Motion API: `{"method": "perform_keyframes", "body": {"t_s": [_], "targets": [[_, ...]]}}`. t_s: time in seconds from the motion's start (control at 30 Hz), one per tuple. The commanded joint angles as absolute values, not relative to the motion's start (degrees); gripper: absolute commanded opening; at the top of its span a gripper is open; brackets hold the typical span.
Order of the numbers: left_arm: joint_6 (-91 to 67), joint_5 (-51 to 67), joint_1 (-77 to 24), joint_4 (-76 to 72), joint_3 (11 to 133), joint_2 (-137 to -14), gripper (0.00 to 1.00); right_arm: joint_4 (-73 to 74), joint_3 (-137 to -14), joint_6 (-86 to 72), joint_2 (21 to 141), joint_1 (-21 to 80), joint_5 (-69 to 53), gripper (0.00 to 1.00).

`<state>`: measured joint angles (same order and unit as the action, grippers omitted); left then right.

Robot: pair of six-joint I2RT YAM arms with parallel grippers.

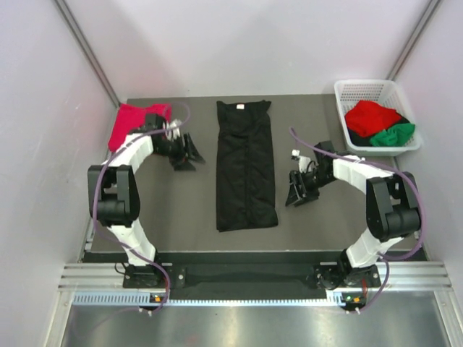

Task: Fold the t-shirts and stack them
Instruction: Fold the tshirt

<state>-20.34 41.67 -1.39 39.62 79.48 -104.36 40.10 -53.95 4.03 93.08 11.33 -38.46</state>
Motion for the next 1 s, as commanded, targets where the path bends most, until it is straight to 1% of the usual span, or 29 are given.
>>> {"method": "perform_keyframes", "body": {"t_s": [0.0, 0.13, 0.23, 0.53, 0.67, 0.83, 0.93, 0.97], "targets": [[-24.78, 42.09, -2.64, 41.77, 68.84, -103.10, 0.62, 36.73, -55.28, 0.79, 94.74, 12.48, -42.97, 0.54], [-28.38, 42.98, -3.95, 38.06, 57.86, -100.20, 0.62, 36.13, -55.55, 0.27, 98.34, 13.27, -45.08, 0.53], [-29.09, 43.77, -5.00, 35.52, 53.46, -98.35, 0.64, 35.86, -54.32, 0.35, 99.75, 13.88, -46.05, 0.53], [-33.21, 45.00, -10.98, 27.52, 45.71, -95.72, 0.65, 33.31, -51.33, 0.35, 102.48, 19.51, -47.81, 0.53], [-36.38, 44.74, -12.65, 23.39, 43.33, -96.06, 0.64, 31.47, -51.33, -2.63, 103.44, 20.57, -47.02, 0.52], [-38.14, 44.39, -15.46, 22.41, 43.85, -97.56, 0.58, 31.64, -52.29, -2.81, 104.94, 21.44, -46.15, 0.51], [-38.14, 44.74, -16.61, 22.41, 44.30, -98.78, 0.52, 31.38, -52.38, -3.16, 105.47, 22.59, -46.23, 0.50], [-38.32, 44.65, -16.70, 22.24, 44.30, -99.05, 0.46, 31.20, -52.38, -3.25, 105.73, 22.94, -46.14, 0.49]]}}
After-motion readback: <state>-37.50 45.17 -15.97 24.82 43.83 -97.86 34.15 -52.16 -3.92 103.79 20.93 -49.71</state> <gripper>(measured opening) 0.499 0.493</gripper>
